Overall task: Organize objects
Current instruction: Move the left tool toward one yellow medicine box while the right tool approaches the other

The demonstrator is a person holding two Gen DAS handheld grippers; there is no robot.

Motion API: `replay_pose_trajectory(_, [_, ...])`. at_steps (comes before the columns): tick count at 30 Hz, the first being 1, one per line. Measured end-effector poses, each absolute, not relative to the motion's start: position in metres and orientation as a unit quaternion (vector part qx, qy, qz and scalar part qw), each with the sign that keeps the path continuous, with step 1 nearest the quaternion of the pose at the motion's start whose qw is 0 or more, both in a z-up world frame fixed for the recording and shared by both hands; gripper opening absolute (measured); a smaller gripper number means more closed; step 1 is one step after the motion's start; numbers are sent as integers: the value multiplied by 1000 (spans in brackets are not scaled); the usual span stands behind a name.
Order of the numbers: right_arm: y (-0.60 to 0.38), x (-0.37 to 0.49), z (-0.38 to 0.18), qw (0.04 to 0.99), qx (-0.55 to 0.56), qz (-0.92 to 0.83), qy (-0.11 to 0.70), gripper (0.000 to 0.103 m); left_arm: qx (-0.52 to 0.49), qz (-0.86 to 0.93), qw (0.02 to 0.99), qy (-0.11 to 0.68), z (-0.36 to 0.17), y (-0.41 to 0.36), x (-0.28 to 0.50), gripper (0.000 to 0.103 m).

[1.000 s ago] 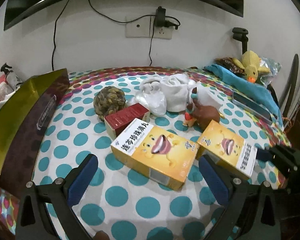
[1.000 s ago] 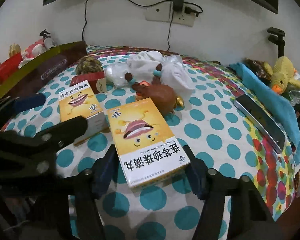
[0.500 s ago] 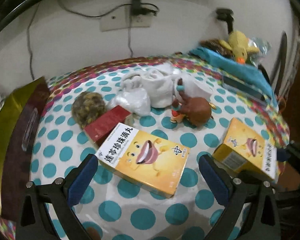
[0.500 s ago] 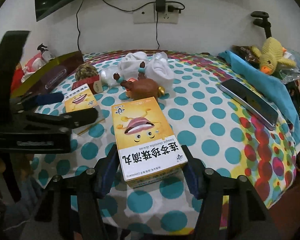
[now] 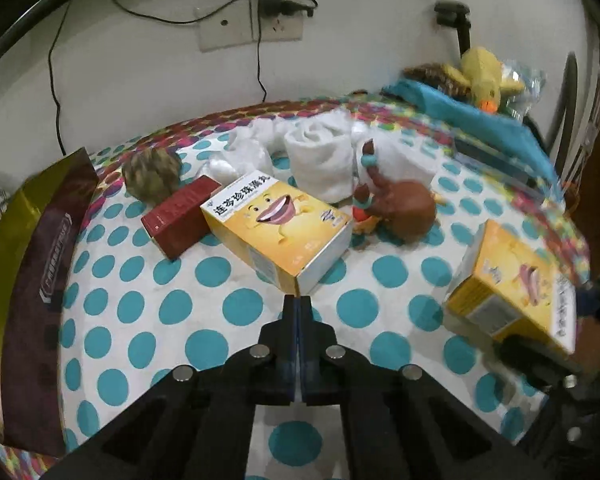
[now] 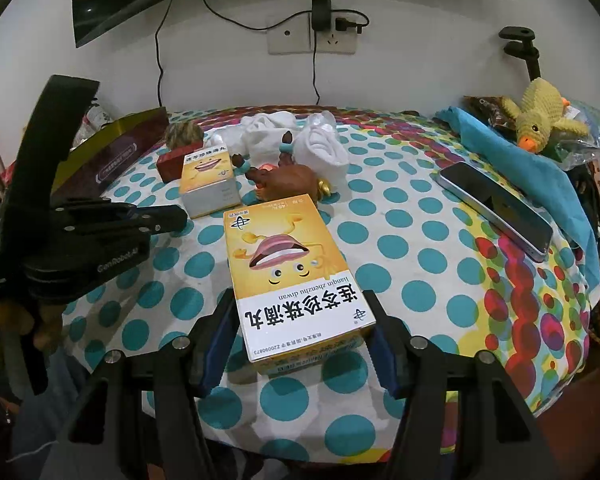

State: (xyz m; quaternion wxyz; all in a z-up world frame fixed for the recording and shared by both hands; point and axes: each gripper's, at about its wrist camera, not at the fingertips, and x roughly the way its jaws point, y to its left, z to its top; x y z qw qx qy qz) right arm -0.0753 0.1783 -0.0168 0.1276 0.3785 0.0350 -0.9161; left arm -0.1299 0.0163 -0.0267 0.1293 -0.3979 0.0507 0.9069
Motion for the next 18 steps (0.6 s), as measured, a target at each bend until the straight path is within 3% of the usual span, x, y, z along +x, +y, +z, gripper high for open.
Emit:
replay_pose_trajectory(1, [179, -76, -17, 128, 379, -916, 33, 57, -391, 909, 133, 49, -24, 15, -128, 5])
replay_pose_trajectory(2, [180, -76, -17, 128, 380, -915, 31, 57, -379, 913, 134, 64, -19, 13, -125, 28])
replay_pose_trajectory(3, [182, -75, -17, 127, 380, -916, 31, 57, -367, 916, 142, 83, -14, 11, -124, 59])
replay_pose_trajectory(4, [183, -75, -16, 127, 379, -916, 31, 58, -367, 911, 165, 94, -10, 6, -126, 68])
replay_pose_trajectory(9, [178, -77, -16, 134, 376, -916, 31, 58, -379, 900, 179, 120, 5, -10, -155, 86])
replay_pose_trajectory(14, [169, -82, -14, 133, 365, -920, 55, 58, -409, 905, 118, -6, 2, -12, -183, 88])
replay_pose_trajectory(18, [174, -82, -15, 137, 368, -919, 41, 58, -411, 911, 20, -37, -5, 7, -191, 88])
